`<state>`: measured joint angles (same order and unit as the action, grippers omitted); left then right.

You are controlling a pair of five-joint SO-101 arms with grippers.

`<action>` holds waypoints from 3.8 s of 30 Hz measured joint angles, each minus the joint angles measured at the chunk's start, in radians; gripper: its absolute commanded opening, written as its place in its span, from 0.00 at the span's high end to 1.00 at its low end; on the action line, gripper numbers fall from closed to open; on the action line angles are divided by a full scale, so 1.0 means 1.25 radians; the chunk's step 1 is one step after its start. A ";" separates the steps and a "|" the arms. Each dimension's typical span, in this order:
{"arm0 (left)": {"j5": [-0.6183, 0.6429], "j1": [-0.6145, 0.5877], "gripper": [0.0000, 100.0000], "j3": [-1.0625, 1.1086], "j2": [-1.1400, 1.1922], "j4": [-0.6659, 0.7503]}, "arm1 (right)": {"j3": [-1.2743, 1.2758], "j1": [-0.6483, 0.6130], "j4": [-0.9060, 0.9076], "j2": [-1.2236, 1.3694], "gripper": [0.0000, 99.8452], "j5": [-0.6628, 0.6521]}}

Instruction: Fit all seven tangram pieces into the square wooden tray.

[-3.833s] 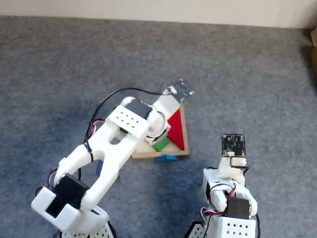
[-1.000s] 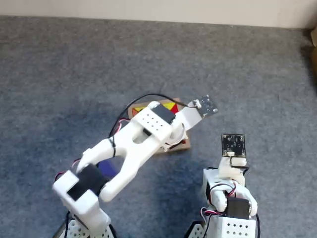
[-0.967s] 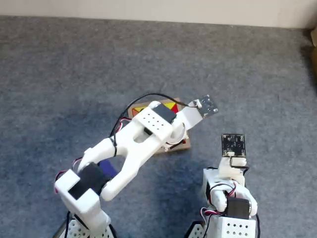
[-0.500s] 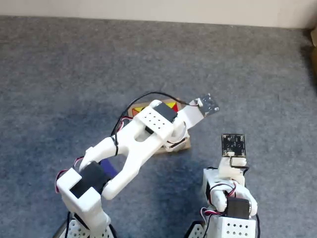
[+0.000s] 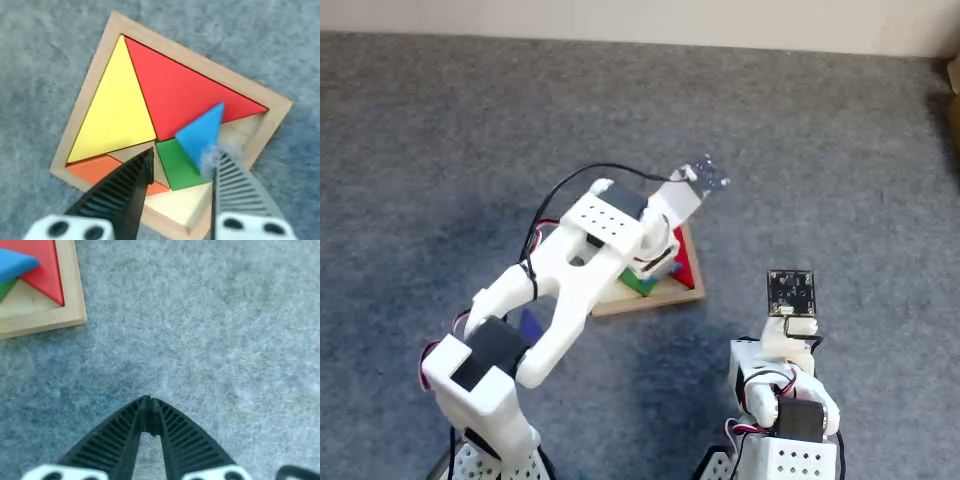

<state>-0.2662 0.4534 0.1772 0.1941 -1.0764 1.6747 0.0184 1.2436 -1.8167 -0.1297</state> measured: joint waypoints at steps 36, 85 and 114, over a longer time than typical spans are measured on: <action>0.047 -0.032 0.81 0.091 0.000 0.164 | 0.000 0.000 0.000 0.000 0.99 0.000; 0.331 0.126 0.81 0.099 -0.002 0.110 | 0.000 0.000 0.000 0.000 0.99 0.000; 0.195 0.061 0.81 0.099 -0.002 0.054 | 0.000 0.000 0.000 0.000 0.99 0.000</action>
<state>-0.0222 0.5301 0.3015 0.1910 -1.0088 1.6747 0.0184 1.2436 -1.8167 -0.1297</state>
